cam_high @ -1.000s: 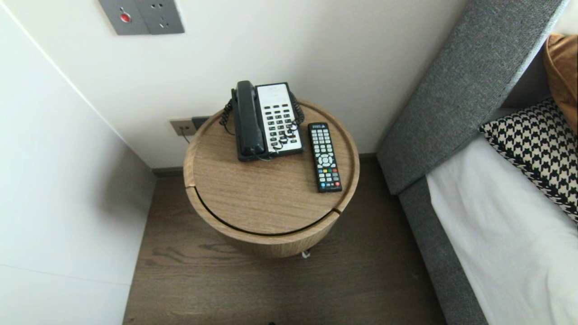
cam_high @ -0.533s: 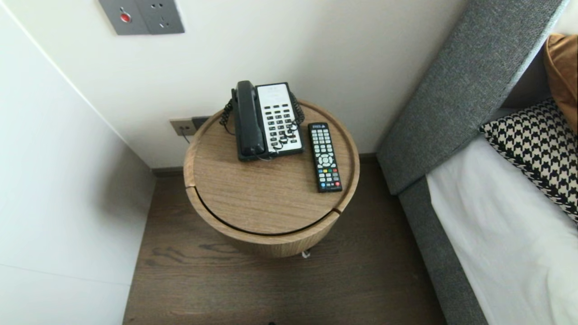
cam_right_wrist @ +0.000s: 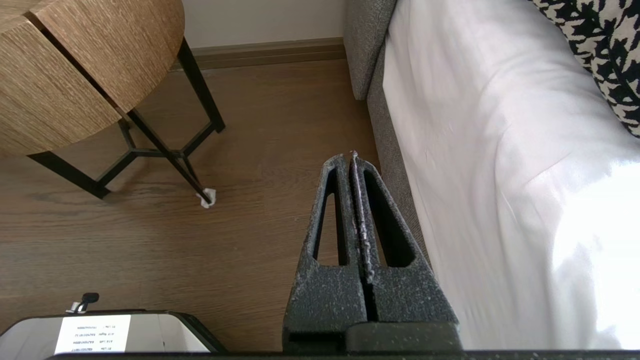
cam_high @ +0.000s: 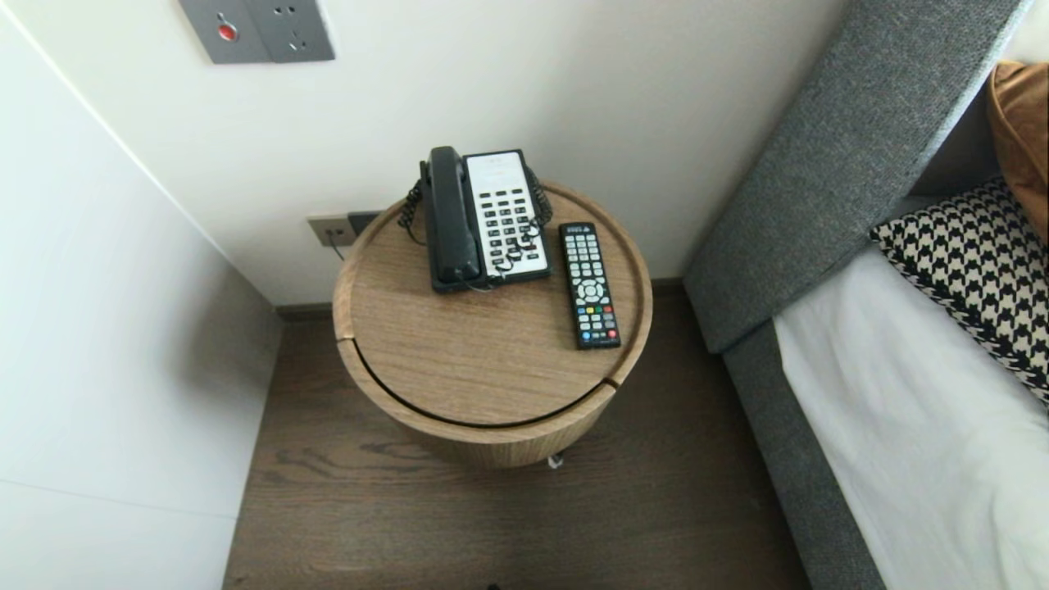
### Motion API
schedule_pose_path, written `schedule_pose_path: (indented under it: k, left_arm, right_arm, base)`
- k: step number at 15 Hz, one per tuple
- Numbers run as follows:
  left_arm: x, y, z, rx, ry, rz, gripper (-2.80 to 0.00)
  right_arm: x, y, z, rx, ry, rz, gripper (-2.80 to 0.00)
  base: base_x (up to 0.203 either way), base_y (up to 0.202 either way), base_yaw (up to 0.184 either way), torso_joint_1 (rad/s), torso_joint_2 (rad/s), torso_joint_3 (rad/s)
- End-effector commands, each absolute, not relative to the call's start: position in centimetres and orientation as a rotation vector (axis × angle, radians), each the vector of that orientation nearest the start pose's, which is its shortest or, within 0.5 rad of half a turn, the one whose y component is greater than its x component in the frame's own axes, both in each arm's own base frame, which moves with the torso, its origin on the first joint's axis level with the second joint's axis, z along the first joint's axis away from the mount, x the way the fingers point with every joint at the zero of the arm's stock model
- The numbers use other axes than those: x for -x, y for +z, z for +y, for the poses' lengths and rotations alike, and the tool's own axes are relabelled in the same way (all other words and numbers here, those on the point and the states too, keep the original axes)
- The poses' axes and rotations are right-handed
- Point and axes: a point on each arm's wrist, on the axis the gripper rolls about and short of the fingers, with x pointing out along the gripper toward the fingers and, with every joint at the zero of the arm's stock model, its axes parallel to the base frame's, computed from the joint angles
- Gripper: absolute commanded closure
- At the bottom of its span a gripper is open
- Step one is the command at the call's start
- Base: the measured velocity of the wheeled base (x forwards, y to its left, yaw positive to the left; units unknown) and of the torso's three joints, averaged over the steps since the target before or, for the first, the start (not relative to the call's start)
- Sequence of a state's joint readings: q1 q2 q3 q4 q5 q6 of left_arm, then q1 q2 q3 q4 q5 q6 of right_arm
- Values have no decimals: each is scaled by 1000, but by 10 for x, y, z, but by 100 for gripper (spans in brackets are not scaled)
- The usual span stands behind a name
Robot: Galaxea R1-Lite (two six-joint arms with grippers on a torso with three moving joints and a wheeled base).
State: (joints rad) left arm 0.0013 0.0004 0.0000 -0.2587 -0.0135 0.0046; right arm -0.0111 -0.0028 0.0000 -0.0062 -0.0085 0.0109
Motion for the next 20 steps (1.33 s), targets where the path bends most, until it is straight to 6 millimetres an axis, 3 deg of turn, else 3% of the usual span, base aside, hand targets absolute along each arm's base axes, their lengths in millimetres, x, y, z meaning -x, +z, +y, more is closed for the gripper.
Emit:
schedule_pose_path:
  k: [1, 20]
  left_arm:
    - [23, 91, 0, -6, -12, -224, 0]
    - [23, 91, 0, -5, -12, -222, 0]
  right_arm:
    - [23, 74, 0, -12, -18, -11, 0]
    - [23, 74, 0, -12, -18, -11, 0]
  base:
    - [0, 0, 0, 0, 0, 0]
    - [0, 0, 0, 0, 0, 0]
